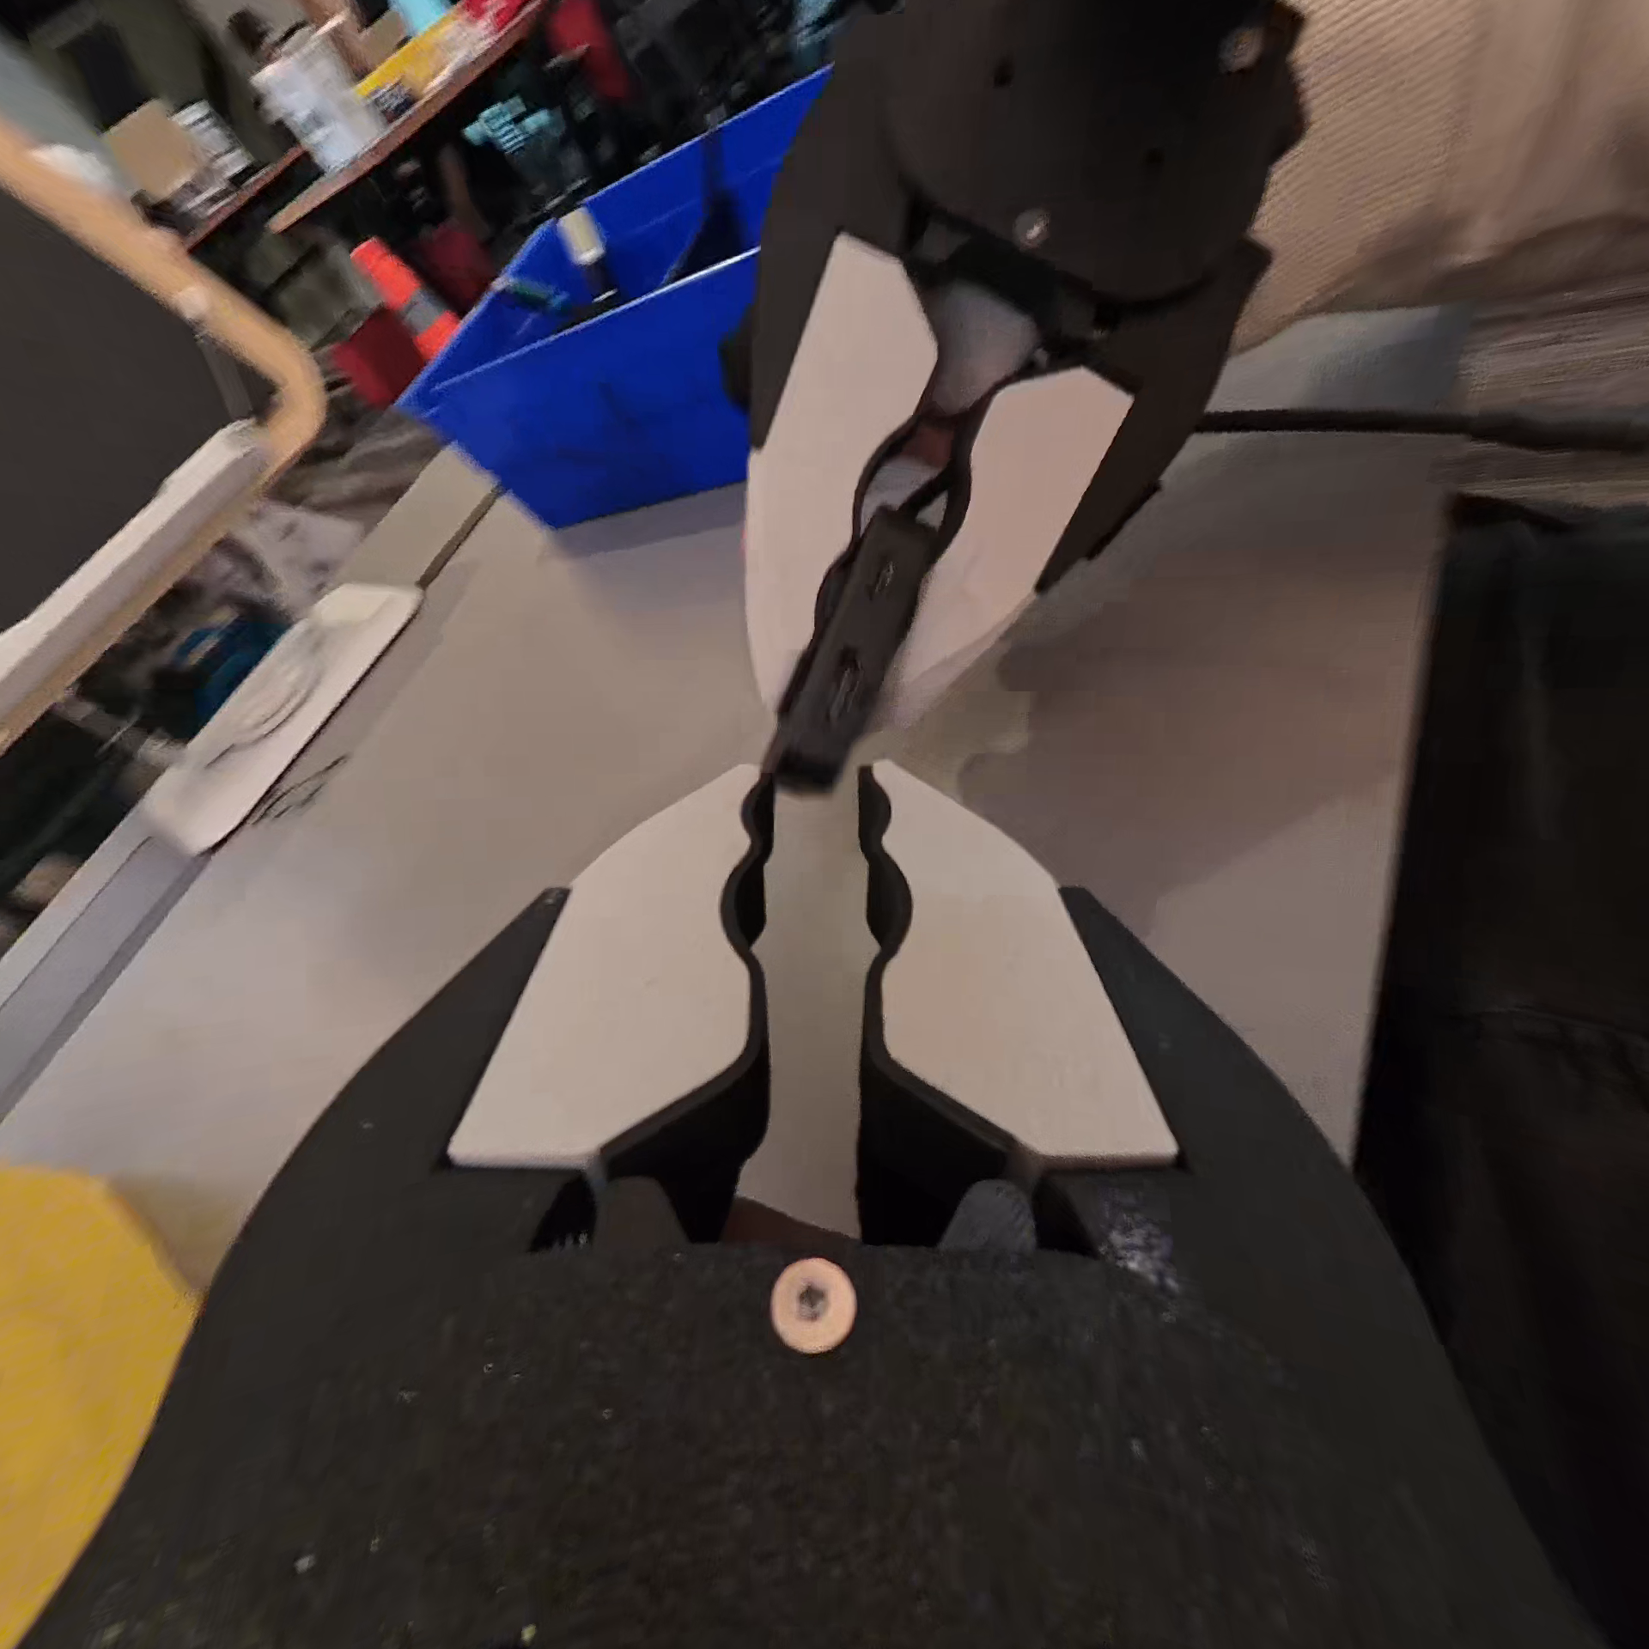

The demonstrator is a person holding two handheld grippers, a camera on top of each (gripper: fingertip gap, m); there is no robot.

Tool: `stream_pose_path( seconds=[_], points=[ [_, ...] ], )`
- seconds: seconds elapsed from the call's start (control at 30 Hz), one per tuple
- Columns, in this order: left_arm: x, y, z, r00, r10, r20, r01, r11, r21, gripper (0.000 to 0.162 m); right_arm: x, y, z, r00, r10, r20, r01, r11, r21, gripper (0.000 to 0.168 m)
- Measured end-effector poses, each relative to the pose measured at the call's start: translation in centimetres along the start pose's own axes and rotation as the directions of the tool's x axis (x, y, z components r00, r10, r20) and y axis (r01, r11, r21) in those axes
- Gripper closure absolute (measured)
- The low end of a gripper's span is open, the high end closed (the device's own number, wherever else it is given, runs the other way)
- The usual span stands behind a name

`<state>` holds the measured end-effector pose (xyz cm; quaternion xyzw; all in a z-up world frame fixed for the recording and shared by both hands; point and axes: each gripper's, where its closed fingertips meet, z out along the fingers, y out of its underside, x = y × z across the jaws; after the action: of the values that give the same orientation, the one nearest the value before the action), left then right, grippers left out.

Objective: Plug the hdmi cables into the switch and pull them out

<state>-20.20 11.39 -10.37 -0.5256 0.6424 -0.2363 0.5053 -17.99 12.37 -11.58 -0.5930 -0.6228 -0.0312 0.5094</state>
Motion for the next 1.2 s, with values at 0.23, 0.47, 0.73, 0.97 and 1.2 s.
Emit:
stream_pose_path(
  seconds=[0.23,0.47,0.73,0.97,1.2],
  points=[
    [-0.5,3.2,-4.4,0.845,-0.529,0.084,0.531,0.848,0.002,0.126,12.4,10.5,4.8,0.930,-0.111,-0.350,0.027,0.972,-0.235,0.154],
    [0.6,6.5,-7.3,0.644,-0.758,0.106,0.760,0.649,0.019,0.106,16.6,13.2,7.1,0.758,-0.247,-0.604,0.110,0.961,-0.255,0.154],
    [-3.3,8.6,-8.5,0.644,-0.714,0.275,0.732,0.680,0.052,0.103,15.3,12.6,7.2,0.806,-0.189,-0.560,0.091,0.976,-0.198,0.154],
    [-6.7,10.9,-10.2,0.561,-0.697,0.446,0.742,0.663,0.102,0.105,15.2,13.0,7.8,0.818,-0.215,-0.534,0.107,0.968,-0.226,0.154],
    [-11.1,16.8,-14.3,0.215,-0.761,0.612,0.863,0.442,0.246,0.104,15.1,13.4,7.6,0.823,-0.207,-0.530,0.092,0.967,-0.236,0.154]
  ],
)
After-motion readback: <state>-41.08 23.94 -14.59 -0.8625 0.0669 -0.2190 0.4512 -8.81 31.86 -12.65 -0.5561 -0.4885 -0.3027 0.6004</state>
